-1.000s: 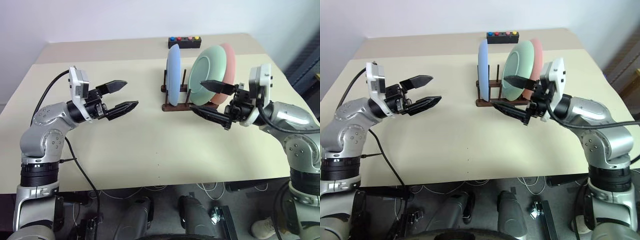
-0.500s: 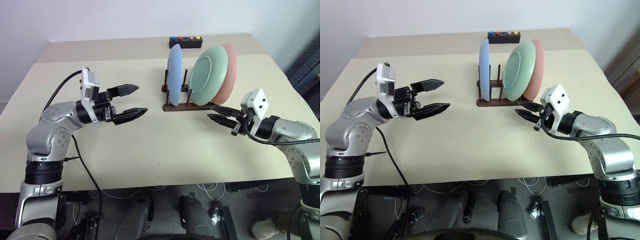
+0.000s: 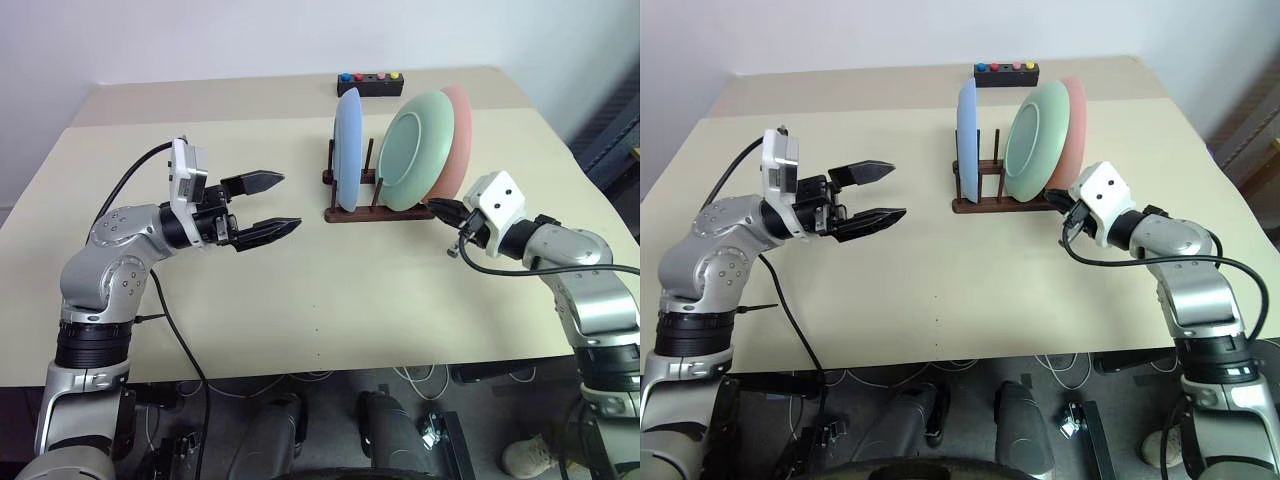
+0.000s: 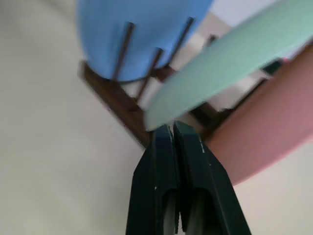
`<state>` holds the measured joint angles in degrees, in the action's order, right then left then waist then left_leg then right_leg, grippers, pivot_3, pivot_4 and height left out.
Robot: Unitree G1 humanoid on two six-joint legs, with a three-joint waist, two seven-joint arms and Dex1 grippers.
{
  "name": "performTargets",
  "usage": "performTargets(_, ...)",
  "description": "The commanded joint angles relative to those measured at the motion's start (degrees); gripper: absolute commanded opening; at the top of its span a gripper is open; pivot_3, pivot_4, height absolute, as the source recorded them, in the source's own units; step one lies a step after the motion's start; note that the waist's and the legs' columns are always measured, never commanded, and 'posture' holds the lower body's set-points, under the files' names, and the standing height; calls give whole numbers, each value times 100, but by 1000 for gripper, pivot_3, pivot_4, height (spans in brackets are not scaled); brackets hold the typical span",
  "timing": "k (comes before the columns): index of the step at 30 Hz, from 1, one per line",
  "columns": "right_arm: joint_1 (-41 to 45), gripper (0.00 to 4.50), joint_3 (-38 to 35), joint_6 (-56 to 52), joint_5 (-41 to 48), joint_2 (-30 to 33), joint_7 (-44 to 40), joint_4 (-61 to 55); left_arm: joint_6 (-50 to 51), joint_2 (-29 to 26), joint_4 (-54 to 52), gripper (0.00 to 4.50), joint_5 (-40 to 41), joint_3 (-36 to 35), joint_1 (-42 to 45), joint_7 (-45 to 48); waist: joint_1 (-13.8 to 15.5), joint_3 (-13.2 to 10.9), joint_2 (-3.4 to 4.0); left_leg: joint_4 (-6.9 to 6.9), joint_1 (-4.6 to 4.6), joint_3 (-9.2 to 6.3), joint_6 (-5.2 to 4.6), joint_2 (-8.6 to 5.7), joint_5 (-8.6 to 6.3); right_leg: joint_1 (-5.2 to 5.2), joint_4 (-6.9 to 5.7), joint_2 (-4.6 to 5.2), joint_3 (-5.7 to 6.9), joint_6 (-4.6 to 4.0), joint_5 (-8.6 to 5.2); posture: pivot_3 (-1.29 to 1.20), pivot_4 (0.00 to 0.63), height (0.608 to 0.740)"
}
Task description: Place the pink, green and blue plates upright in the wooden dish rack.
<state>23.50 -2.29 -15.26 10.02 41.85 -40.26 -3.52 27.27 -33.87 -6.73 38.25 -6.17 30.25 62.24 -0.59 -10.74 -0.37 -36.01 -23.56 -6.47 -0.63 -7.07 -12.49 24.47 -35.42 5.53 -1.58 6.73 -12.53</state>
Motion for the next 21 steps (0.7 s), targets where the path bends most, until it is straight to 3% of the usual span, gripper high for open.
performTargets(1, 259, 48, -30, 328, -198, -50, 112, 106, -33, -105, -211, 4500, 65, -145, 96, -38, 0, 0, 0, 1, 0, 0, 0, 0, 0, 0, 0, 0, 0, 0, 0, 0, 150, 740)
performTargets(7, 400, 48, -2, 631, -395, -116, 185, 201, -35, -128, -245, 4500, 83, -163, 139, -98, -2, 0, 0, 1, 0, -1, 1, 0, 0, 0, -1, -2, 0, 0, 0, 0, 150, 740)
performTargets(13, 870, 48, -83, 163, 56, -335, 150, -465, -56, -126, -245, 4500, 84, -156, 126, -111, -15, -1, 1, 1, 0, -1, 2, 0, 1, 2, -5, -2, 0, 0, 0, 0, 150, 740)
performTargets(21, 984, 48, -72, 9, -24, -292, 211, -577, -34, -115, -321, 4500, 107, -142, 152, -138, 18, 0, -2, -2, 0, -3, 1, -4, 1, -1, -3, 1, 3, 0, 0, 0, 150, 740)
